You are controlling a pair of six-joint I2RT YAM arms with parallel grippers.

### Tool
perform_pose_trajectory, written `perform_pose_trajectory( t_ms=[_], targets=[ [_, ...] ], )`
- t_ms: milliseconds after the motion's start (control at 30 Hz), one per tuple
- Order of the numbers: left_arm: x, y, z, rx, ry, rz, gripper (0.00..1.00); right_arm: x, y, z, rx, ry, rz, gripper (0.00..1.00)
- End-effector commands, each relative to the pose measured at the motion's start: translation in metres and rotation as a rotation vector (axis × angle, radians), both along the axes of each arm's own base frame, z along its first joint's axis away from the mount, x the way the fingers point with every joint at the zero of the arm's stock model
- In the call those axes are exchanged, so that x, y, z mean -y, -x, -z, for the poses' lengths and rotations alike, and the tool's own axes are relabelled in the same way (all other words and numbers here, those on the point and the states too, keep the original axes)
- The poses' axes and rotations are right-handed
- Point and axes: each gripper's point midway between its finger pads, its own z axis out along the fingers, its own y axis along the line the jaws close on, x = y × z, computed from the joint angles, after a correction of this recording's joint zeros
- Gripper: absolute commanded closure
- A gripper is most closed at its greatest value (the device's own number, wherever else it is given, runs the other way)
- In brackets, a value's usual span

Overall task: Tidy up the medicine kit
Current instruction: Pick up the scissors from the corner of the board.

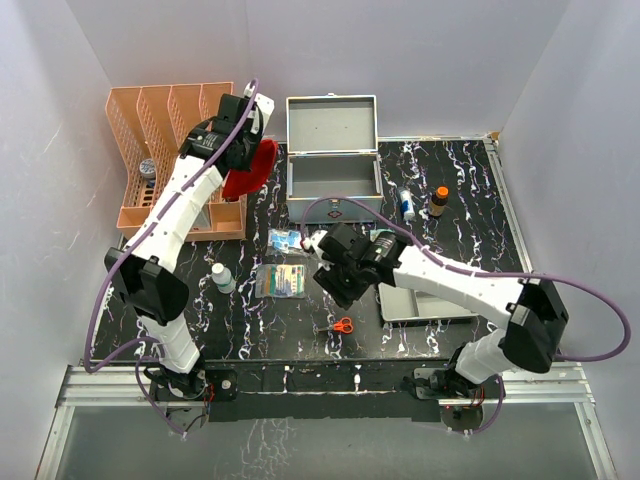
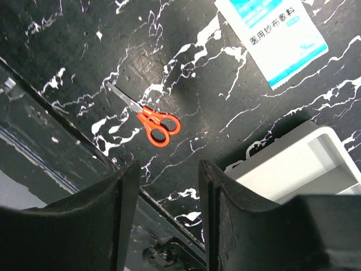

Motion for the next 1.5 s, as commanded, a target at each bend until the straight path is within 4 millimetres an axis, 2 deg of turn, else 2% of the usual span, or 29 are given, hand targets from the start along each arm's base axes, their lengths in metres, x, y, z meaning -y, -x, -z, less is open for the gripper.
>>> perform_pose_trajectory(
  t_ms=[0,267,533,967,1467],
  targets=[
    [0.002,0.013,-0.016,0.028,0.053,0.008,1.0,-0.004,0.0,-0.01,0.071,-0.068,-0.144,0.57],
    [0.005,0.016,-0.012,0.021,0.068,0.021,1.0,-0.012,0.005,0.017,0.055,-0.042,-0.387,0.65],
    [0.006,0.02,-0.01,0.024,0.088,0.026,1.0,-0.008,0.016,0.041,0.038,-0.023,-0.591,0.69],
    [0.01,0.026,-0.004,0.024,0.118,0.039,1.0,-0.004,0.021,0.067,0.028,0.003,-0.733,0.78],
    [0.013,0.026,0.0,0.021,0.133,0.05,1.0,-0.007,0.033,0.084,-0.011,-0.014,-0.782,0.79]
  ],
)
